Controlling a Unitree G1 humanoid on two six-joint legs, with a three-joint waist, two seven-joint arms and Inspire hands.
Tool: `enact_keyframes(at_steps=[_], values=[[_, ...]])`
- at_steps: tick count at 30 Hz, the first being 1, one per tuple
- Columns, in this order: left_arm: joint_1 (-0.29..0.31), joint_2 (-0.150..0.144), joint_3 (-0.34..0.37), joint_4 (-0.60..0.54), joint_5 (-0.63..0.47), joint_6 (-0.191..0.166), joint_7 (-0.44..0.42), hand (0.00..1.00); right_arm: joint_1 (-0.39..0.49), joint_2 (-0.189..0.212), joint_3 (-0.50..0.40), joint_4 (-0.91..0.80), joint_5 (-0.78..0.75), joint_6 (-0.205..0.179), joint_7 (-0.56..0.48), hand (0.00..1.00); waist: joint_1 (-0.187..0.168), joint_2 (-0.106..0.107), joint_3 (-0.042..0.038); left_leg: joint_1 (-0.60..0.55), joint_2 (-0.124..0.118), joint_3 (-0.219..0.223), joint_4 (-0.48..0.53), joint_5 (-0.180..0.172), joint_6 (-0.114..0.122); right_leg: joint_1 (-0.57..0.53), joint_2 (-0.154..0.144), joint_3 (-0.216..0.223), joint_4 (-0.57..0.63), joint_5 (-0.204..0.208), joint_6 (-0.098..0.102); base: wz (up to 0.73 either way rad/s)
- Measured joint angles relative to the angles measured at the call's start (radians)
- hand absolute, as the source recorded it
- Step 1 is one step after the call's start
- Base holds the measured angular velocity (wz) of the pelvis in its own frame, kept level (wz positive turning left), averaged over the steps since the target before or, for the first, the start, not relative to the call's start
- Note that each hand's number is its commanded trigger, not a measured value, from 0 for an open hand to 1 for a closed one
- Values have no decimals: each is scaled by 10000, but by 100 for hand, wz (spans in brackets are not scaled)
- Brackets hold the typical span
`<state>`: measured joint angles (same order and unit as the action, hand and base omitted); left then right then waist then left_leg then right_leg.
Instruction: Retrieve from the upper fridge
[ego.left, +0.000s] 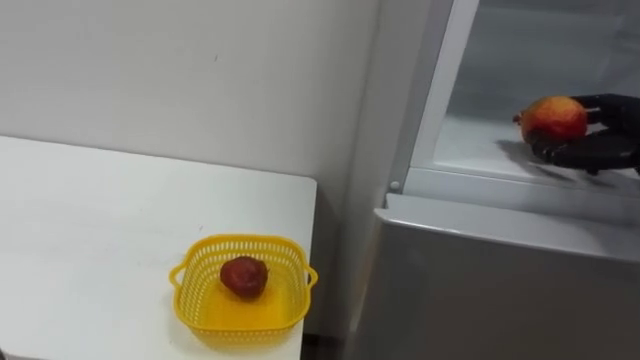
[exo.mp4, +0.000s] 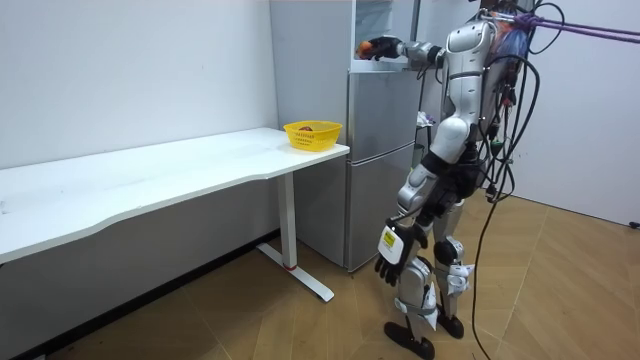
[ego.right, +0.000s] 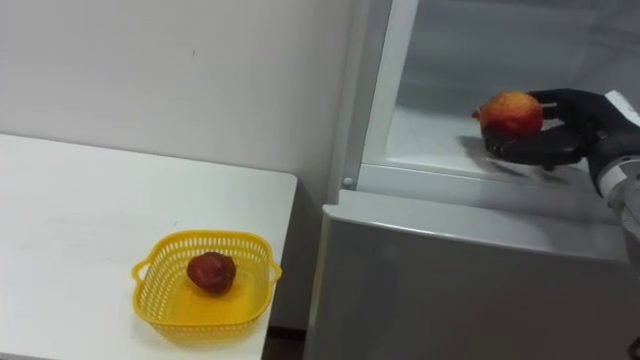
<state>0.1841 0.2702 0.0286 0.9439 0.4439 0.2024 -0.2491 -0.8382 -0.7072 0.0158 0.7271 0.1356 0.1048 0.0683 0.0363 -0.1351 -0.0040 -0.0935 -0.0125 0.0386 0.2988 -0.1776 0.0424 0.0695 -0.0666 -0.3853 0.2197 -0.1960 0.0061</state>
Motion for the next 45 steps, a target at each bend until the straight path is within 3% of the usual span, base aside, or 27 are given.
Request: enact_keyframes(at_steps=[12, 18, 23, 26, 34, 38, 45], values=[[-134, -6, -29, 167, -54, 122, 547, 0, 3, 55, 32, 77, 1571, 213, -853, 100, 51, 48, 32, -86, -10, -69, 23, 0, -1, -10, 1, 10, 13, 0, 0, 1], [-273, -6, -108, 180, -91, -101, 667, 0, 754, 504, -7, -1530, 1353, 154, -1953, 100, 12, 295, 9, -50, 1, 21, 51, -5, 7, -30, -1, 120, 5, 1, -1, -3], [-272, -52, -141, 366, -209, -254, 924, 0, 2223, 1257, -256, -3921, 595, -124, -2905, 100, -22, 605, -109, 144, 16, 194, -125, 1, 6, 7, -5, 265, -4, 0, 0, -10], [-271, -149, -141, 486, -220, -421, 1116, 0, 2849, 1658, -525, -4858, 228, -282, -3284, 100, -46, 690, -72, 173, 32, 318, -160, 1, 6, -3, -5, 300, -13, 0, 0, -7], [-140, -513, -202, 728, -894, -768, 1362, 0, 4197, 2215, -618, -7059, -961, -328, -4023, 100, -259, 806, 10, 158, 6, 402, -263, 26, 34, -32, -53, 277, -13, 0, 2, -2], [-146, -600, -231, 776, -1018, -1000, 1345, 0, 4371, 2501, -699, -8023, -1560, -697, -4196, 100, -365, 860, 22, 220, 16, 426, -288, 27, 32, -33, -44, 315, -11, -1, 4, -1], [-163, -610, -231, 776, -1277, -1149, 1372, 0, 4374, 2536, -771, -9566, -2693, -986, -4701, 100, -406, 874, 18, 293, 14, 430, -327, 27, 31, -22, -45, 417, -12, -1, 4, -3]])
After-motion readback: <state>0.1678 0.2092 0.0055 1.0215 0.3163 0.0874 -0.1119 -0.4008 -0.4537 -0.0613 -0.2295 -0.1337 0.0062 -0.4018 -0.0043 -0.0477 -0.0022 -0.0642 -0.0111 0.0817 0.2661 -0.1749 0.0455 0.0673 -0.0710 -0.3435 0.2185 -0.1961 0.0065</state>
